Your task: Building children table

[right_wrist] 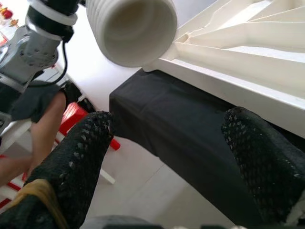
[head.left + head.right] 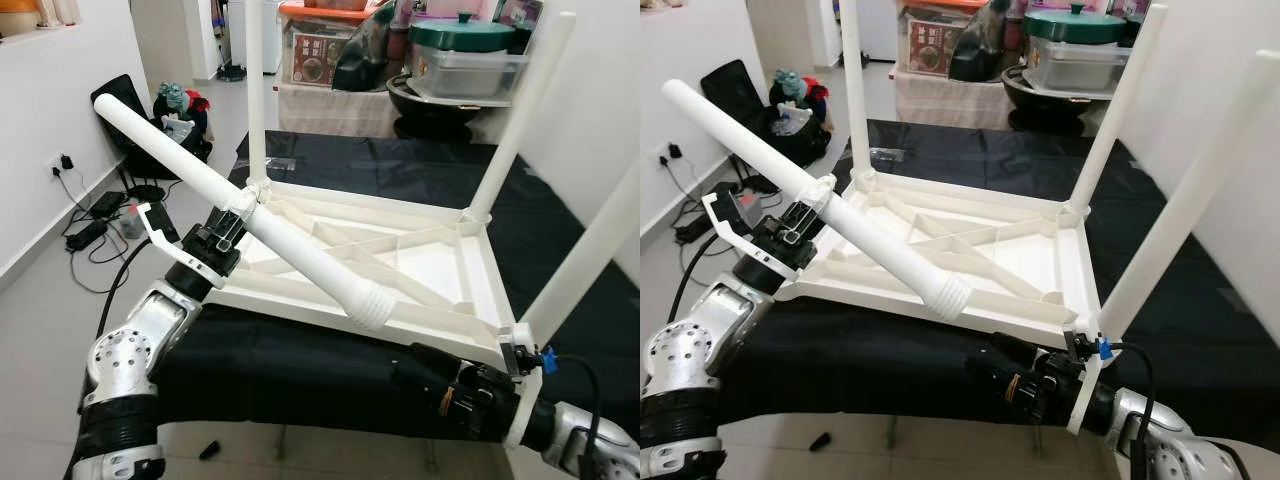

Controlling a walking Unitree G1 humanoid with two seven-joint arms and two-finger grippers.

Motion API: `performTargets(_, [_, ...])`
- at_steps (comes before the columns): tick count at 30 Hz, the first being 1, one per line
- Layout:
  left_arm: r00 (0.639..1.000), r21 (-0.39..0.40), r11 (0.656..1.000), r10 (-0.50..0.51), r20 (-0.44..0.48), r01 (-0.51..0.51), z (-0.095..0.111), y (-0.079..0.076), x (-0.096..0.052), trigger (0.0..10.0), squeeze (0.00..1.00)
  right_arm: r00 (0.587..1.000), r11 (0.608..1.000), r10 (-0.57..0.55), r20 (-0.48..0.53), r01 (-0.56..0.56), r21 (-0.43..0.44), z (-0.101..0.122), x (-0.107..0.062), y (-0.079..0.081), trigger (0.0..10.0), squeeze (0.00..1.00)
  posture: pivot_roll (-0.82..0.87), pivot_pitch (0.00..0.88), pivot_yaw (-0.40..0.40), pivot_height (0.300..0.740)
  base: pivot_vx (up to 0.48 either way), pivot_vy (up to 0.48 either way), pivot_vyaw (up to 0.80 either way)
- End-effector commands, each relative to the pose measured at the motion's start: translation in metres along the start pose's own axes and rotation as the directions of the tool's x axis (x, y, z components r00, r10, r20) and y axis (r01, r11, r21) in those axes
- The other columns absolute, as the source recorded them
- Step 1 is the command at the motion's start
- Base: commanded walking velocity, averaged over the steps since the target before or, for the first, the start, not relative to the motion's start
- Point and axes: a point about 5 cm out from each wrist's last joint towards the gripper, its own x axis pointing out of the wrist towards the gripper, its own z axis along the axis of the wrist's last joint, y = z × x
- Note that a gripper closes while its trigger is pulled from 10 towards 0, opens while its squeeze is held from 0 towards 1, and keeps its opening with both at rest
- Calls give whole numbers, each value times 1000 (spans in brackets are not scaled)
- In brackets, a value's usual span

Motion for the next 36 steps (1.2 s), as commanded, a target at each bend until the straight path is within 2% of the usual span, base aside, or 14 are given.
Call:
performTargets(1, [999,23,1000,-5,-49,6,-1,0,3,10000,0,1000,999,-17,5,17,-38,9,-5,-4,10000,1000,0,0,-51,740,0,0,0])
performTargets(4, [996,42,999,-3,-87,7,-2,0,3,10000,0,1000,998,-17,3,17,-62,16,-6,-5,10000,1000,0,0,-51,740,0,0,0])
performTargets(5, [987,84,996,-3,-163,17,-3,-1,4,10000,0,1000,995,-1,-7,0,-104,24,-1,-4,10000,671,7,0,-46,740,0,0,0])
performTargets(8, [987,84,996,-3,-163,17,-3,-1,4,10000,0,1000,995,-1,-7,0,-104,24,-1,-4,10000,671,7,0,-46,740,0,0,0])
performTargets(9, [972,135,990,7,-234,25,-3,-1,7,10000,0,999,989,32,-2,-32,-143,34,9,0,10000,0,14,0,-45,740,0,0,0])
performTargets(10, [972,135,990,7,-234,25,-3,-1,7,10000,0,999,989,32,-2,-32,-143,34,9,0,10000,0,14,0,-45,740,0,0,0])
performTargets(12, [940,234,969,1,-342,84,-4,-5,15,10000,0,990,971,138,-5,-137,-195,42,30,15,10000,0,31,0,-47,740,0,0,0])
performTargets(16, [932,246,963,-12,-363,108,-5,-8,18,10000,0,985,965,174,-10,-172,-200,42,37,20,10000,0,25,0,-41,740,0,0,0])
performTargets(23, [875,217,950,-101,-473,226,-19,-16,30,10000,0,941,919,316,-123,-336,-207,24,77,41,10000,0,14,0,-25,740,0,0,0])
performTargets(25, [875,217,950,-101,-473,226,-19,-16,30,10000,0,941,919,316,-123,-336,-207,24,77,41,10000,0,14,0,-25,740,0,0,0])
performTargets(28, [853,190,943,-146,-500,273,-23,-22,37,10000,0,953,941,260,-158,-287,-178,19,96,33,10000,0,20,0,-33,740,0,0,0])
performTargets(31, [853,190,943,-146,-500,273,-23,-22,37,10000,0,953,941,260,-158,-287,-178,19,96,33,10000,0,20,0,-33,740,0,0,0])
performTargets(33, [822,156,936,-186,-538,314,-31,-25,39,10000,0,963,966,197,-185,-222,-131,10,106,22,10000,0,19,0,-35,740,0,0,0])
performTargets(36, [822,156,936,-186,-538,314,-31,-25,39,10000,0,963,966,197,-185,-222,-131,10,106,22,10000,0,19,0,-35,740,0,0,0])
